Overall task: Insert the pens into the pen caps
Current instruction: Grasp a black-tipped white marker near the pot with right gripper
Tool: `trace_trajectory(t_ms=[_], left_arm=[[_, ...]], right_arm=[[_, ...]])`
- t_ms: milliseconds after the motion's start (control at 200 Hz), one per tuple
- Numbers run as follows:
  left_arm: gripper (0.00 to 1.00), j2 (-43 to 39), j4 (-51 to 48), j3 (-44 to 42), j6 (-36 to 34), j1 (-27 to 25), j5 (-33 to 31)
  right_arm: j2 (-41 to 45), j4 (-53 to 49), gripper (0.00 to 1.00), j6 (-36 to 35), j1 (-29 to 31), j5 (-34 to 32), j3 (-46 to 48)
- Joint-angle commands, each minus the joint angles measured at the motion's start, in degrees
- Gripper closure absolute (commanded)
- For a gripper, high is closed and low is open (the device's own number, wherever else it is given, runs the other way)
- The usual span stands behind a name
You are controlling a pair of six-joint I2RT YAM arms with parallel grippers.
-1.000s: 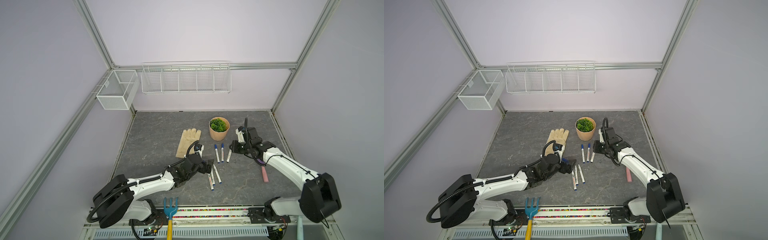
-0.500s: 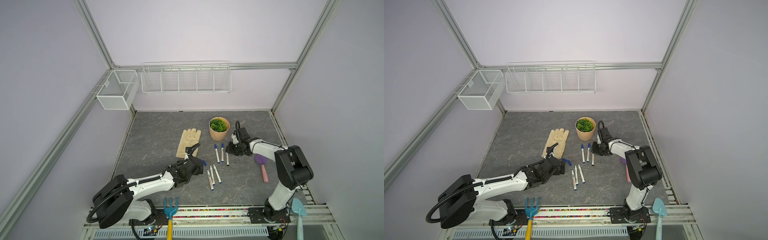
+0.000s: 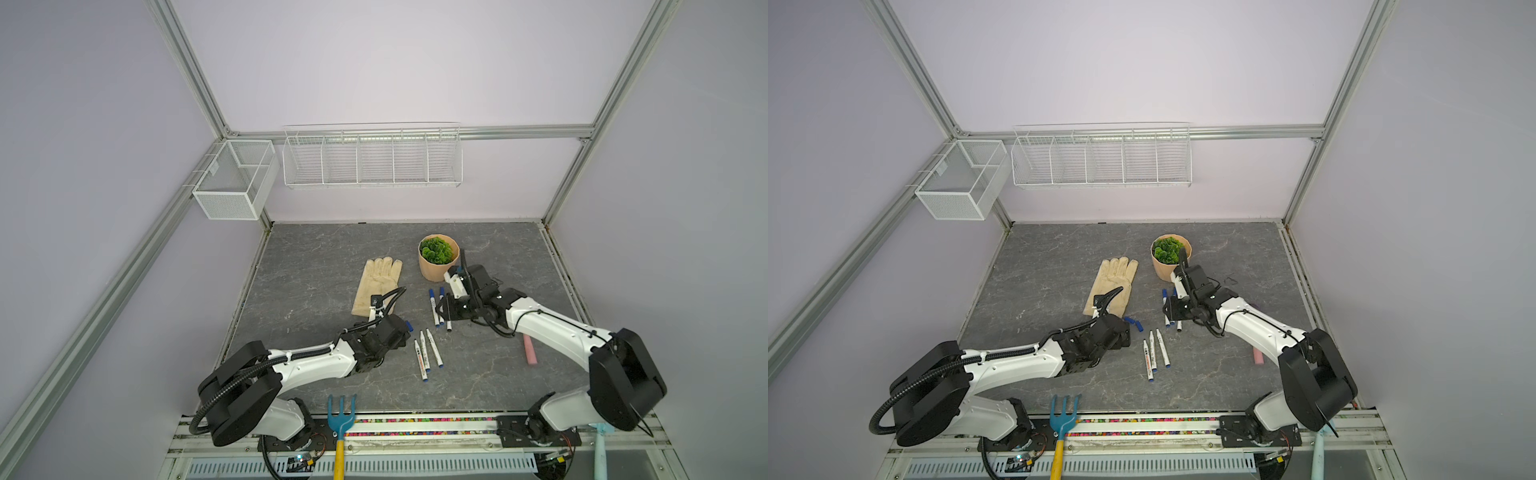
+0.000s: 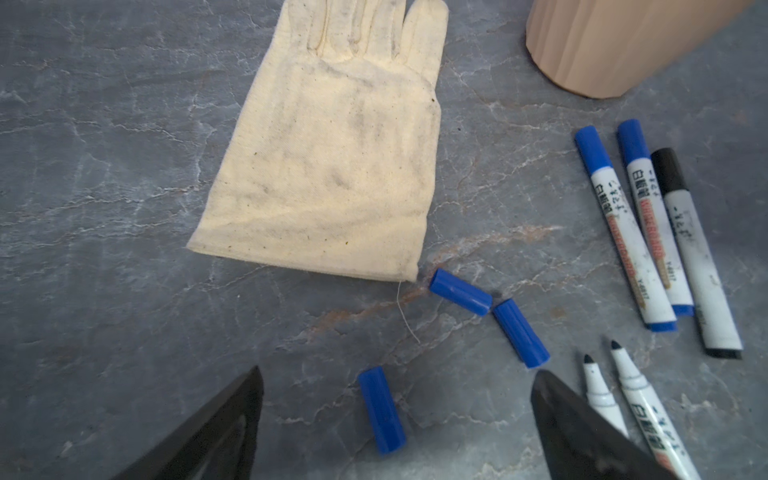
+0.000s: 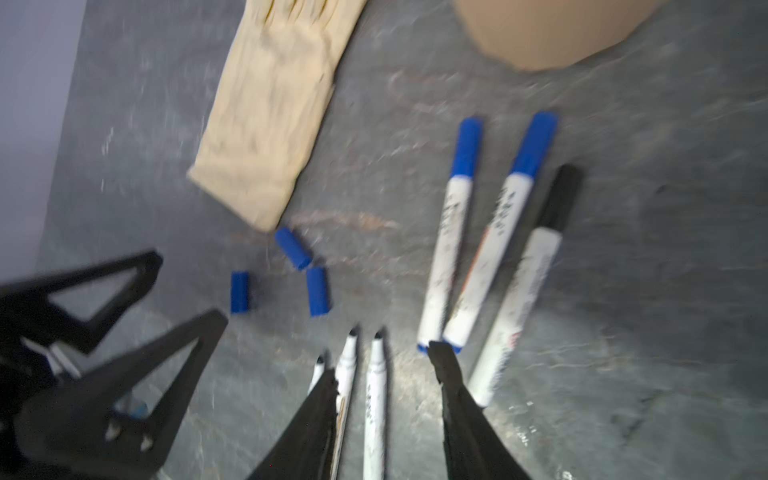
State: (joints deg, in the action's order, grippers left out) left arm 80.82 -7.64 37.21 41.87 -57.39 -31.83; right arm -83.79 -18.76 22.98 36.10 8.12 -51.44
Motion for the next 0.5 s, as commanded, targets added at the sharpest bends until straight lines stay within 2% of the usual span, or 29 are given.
trace_trajectory(t_ms=[0, 110, 495], left_arm=[[0.0, -0.1, -1.1, 1.72, 3.91, -0.01, -4.0], [0.0, -0.99, -2.09, 1.22, 5.48, 0.08, -5.75], [0.0, -3.81, -3.25, -0.56, 6.75, 0.13, -6.64]], right_arm=[[-0.57, -4.63, 0.58, -4.09, 4.31, -2.69, 3.12], [-3.37, -6.68, 0.59, -6.04, 7.38, -7.44, 1.45], [-14.77, -10.1, 0.63, -7.2, 11.24, -10.99, -5.09]])
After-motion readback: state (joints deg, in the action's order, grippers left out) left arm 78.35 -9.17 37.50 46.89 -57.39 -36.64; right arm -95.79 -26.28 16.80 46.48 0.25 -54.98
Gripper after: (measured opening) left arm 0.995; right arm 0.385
